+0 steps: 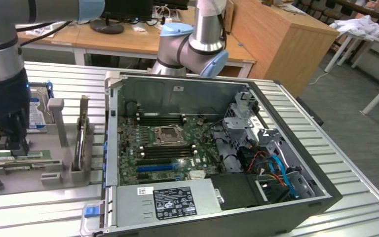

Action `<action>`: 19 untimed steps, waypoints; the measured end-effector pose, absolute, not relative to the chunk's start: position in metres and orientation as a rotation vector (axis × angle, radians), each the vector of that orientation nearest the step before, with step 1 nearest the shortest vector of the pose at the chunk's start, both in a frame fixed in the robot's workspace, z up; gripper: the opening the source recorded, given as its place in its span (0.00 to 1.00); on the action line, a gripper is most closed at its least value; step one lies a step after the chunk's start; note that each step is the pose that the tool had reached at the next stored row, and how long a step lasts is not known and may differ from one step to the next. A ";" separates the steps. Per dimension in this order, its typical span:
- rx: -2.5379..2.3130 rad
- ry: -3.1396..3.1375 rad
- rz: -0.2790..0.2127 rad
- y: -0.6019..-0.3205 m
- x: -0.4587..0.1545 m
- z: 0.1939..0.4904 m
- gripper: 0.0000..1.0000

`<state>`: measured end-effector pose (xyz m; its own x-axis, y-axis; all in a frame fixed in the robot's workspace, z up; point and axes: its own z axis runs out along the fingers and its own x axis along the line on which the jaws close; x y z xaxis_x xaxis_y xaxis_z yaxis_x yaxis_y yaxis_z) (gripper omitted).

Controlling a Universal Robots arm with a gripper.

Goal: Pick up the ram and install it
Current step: 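Pick up the ram and move it above insertion slot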

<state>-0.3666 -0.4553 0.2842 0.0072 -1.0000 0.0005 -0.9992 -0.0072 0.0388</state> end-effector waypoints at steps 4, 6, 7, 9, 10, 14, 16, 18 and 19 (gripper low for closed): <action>2.210 -2.194 -0.042 -0.455 -0.366 0.292 0.12; 2.210 -2.194 -0.042 -0.455 -0.366 0.296 0.12; 2.210 -2.194 -0.042 -0.455 -0.366 0.298 0.12; 2.210 -2.194 -0.042 -0.455 -0.366 0.302 0.12; 2.209 -2.194 -0.042 -0.455 -0.366 0.304 0.12; 2.210 -2.194 -0.042 -0.455 -0.366 0.311 0.12; 2.210 -2.194 -0.042 -0.455 -0.366 0.316 0.12; 2.210 -2.194 -0.042 -0.455 -0.366 0.320 0.12; 2.210 -2.194 -0.042 -0.455 -0.366 0.322 0.12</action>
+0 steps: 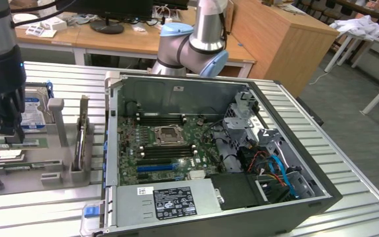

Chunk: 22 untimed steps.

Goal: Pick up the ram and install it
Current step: 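Pick up the ram and move it above insertion slot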

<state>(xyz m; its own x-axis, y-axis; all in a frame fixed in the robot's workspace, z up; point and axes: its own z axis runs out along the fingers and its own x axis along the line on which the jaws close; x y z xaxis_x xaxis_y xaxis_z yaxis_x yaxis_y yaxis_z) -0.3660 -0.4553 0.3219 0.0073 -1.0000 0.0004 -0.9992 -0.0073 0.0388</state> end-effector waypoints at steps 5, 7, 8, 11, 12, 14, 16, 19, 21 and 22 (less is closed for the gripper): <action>2.210 -2.194 -0.042 -0.455 -0.366 0.333 0.12; 2.210 -2.194 -0.042 -0.455 -0.366 0.337 0.12; 2.210 -2.194 -0.042 -0.455 -0.366 0.339 0.12; 2.209 -2.194 -0.042 -0.455 -0.365 0.346 0.12; 2.209 -2.194 -0.042 -0.455 -0.365 0.348 0.12; 2.210 -2.194 -0.042 -0.455 -0.365 0.352 0.12; 2.209 -2.194 -0.042 -0.455 -0.365 0.356 0.12; 2.209 -2.194 -0.042 -0.455 -0.365 0.362 0.12; 2.210 -2.194 -0.042 -0.455 -0.365 0.367 0.12; 2.210 -2.194 -0.042 -0.455 -0.365 0.369 0.12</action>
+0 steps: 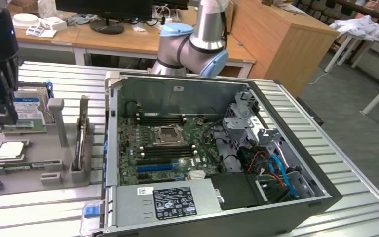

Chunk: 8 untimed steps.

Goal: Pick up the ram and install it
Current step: 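Pick up the ram and move it above insertion slot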

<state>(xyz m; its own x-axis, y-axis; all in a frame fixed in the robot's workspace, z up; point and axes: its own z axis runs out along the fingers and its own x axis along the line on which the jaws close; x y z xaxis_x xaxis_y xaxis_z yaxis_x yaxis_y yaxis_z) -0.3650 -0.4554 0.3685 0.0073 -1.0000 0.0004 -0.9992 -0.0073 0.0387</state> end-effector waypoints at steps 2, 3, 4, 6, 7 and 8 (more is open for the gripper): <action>2.210 -2.194 -0.042 -0.455 -0.365 0.372 0.12; 2.209 -2.194 -0.042 -0.455 -0.365 0.374 0.12; 2.210 -2.194 -0.042 -0.455 -0.365 0.376 0.12; 2.209 -2.193 -0.042 -0.455 -0.365 0.381 0.12; 2.210 -2.194 -0.042 -0.455 -0.365 0.383 0.12; 2.210 -2.194 -0.042 -0.455 -0.365 0.385 0.12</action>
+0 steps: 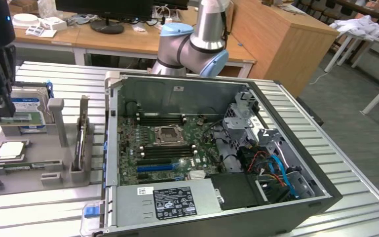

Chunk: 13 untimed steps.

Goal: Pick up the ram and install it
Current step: 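Pick up the ram and move it above insertion slot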

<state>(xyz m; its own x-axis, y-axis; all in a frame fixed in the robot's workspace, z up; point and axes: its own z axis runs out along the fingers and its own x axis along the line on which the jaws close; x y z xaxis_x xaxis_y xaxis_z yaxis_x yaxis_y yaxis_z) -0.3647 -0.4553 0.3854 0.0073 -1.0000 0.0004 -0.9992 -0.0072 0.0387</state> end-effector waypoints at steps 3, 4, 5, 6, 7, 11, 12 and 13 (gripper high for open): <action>2.210 -2.194 -0.042 -0.455 -0.365 0.391 0.12; 2.209 -2.194 -0.042 -0.455 -0.365 0.393 0.12; 2.210 -2.194 -0.042 -0.455 -0.365 0.395 0.12; 2.209 -2.194 -0.042 -0.455 -0.365 0.396 0.12; 2.209 -2.194 -0.042 -0.455 -0.365 0.398 0.12; 2.209 -2.194 -0.042 -0.455 -0.365 0.405 0.12; 2.209 -2.194 -0.042 -0.455 -0.365 0.406 0.12; 2.210 -2.194 -0.042 -0.455 -0.365 0.407 0.12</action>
